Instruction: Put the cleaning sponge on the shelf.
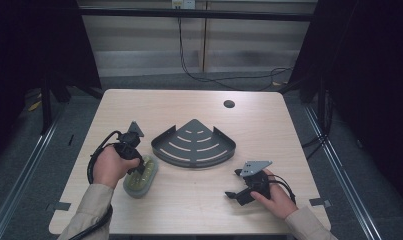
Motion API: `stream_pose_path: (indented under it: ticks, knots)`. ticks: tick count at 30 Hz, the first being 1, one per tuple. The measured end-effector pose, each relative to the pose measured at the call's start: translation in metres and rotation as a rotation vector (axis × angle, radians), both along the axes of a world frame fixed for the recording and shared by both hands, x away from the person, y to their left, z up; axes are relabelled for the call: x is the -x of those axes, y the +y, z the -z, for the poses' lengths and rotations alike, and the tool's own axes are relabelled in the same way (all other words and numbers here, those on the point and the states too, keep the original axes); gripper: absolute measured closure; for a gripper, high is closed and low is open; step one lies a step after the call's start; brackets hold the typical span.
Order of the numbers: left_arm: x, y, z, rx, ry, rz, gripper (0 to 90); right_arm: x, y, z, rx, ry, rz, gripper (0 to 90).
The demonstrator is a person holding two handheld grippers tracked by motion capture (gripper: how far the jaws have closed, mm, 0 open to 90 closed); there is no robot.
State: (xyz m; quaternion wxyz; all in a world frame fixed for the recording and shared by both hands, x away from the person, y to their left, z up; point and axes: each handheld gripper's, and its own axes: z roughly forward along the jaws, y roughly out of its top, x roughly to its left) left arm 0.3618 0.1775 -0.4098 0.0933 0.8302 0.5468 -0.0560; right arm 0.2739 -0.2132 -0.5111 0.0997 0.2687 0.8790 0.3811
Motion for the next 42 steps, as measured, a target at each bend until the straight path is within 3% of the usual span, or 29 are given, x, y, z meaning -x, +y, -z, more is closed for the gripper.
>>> stream_pose_path:
  ticks: [7,14,24,42]
  knots:
    - [-0.003,0.003,-0.013,-0.022,-0.009,0.08,72.3,0.0,0.0,0.0,0.0,-0.004,-0.002,11.6]
    - [-0.006,0.005,-0.022,-0.02,-0.006,0.123,72.3,0.0,0.0,0.0,0.0,-0.002,0.0,11.6]
    - [-0.011,0.005,-0.028,-0.005,-0.003,0.163,72.3,0.0,0.0,0.0,0.0,-0.004,-0.002,11.6]
    - [-0.021,0.002,-0.044,-0.034,-0.012,0.22,72.2,0.0,0.0,0.0,0.0,-0.003,-0.001,11.6]
